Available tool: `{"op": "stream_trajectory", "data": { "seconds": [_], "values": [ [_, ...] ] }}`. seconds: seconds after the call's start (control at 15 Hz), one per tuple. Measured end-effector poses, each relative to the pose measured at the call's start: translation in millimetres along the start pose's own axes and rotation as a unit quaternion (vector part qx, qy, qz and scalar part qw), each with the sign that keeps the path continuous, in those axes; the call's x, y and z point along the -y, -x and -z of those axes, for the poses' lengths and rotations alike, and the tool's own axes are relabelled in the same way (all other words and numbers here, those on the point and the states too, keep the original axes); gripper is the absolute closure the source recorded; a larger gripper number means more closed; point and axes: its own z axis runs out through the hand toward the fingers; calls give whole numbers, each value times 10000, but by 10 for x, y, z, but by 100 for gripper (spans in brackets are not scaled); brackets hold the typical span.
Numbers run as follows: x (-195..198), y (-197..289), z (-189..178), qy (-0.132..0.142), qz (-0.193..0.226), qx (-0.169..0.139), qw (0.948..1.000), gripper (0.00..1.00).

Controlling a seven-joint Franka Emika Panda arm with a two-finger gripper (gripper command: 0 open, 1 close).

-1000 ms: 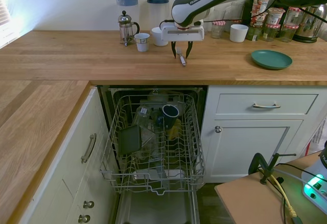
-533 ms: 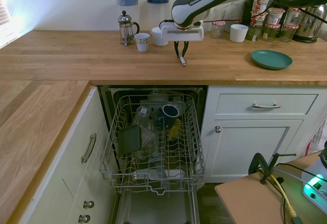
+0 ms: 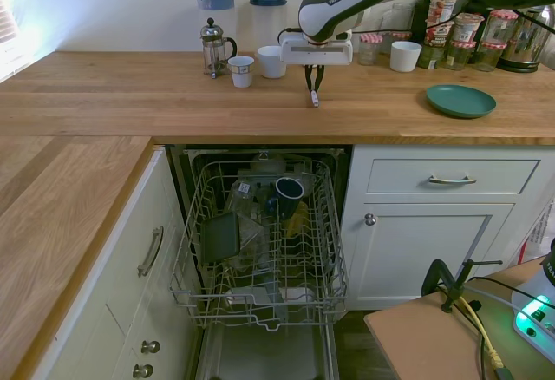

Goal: Put the fork in the dishwasher

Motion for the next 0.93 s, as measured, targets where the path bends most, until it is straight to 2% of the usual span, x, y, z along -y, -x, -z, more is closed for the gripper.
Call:
{"op": "stream_trajectory", "data": {
  "seconds": [0.2, 0.53, 0.73, 0.93],
  "values": [
    [-222, 32, 395, -62, 38, 103, 9999, 100],
    [-751, 598, 919, -106, 268, 357, 9989, 100],
    [-1065, 985, 1060, -185, 315, 450, 9983, 100],
    [-1233, 1195, 1031, -259, 405, 481, 9977, 100]
  ]
}}
